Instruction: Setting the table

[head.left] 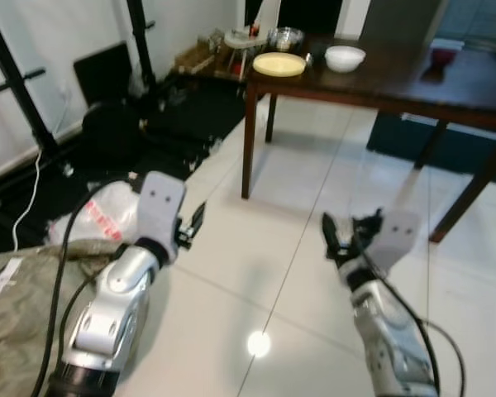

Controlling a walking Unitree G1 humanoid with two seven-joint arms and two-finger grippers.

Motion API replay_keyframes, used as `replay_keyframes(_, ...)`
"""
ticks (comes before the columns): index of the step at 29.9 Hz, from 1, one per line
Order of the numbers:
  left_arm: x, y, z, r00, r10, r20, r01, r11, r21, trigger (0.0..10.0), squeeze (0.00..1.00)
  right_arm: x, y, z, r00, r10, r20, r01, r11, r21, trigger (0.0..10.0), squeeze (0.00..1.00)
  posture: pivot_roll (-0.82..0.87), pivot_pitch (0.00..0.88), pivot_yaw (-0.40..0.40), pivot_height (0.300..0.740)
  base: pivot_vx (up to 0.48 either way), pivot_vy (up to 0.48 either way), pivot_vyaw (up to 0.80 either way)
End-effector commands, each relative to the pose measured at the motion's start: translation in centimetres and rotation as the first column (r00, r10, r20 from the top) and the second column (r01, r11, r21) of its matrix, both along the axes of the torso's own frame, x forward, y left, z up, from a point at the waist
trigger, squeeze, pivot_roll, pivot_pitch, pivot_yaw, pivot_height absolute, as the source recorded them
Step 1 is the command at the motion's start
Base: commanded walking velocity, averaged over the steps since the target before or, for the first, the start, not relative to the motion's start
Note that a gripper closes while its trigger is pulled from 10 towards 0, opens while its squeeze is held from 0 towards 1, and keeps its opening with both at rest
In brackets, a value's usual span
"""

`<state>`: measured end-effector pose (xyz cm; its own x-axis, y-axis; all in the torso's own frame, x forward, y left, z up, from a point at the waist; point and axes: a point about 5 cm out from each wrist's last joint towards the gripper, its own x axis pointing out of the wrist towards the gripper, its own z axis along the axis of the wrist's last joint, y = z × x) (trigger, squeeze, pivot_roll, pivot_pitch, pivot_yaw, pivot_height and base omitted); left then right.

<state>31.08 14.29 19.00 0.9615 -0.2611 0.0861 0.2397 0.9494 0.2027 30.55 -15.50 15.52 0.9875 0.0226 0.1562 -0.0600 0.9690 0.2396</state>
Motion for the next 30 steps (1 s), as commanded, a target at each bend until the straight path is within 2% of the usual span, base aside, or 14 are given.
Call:
replay_keyframes(1,-0.09,-0.04,-0.43,1.0,0.003,-0.015,-0.002,1.0,0.011,10.0,0.0,-0.14,0.2,-0.52,1.0,0.005,-0.018,-0.005,1.0,0.005,10.0,0.0,0.05,0.0,0.057,0.74,0.0,0.0,-0.8)
replay_keyframes(30,0.14,-0.08,-0.28,1.0,0.001,-0.015,-0.001,1.0,0.004,10.0,0.0,-0.15,0.04,-0.24,1.0,-0.008,-0.007,0.008,1.0,0.009,10.0,0.0,-0.02,0.0,0.074,0.74,0.0,0.0,-0.8)
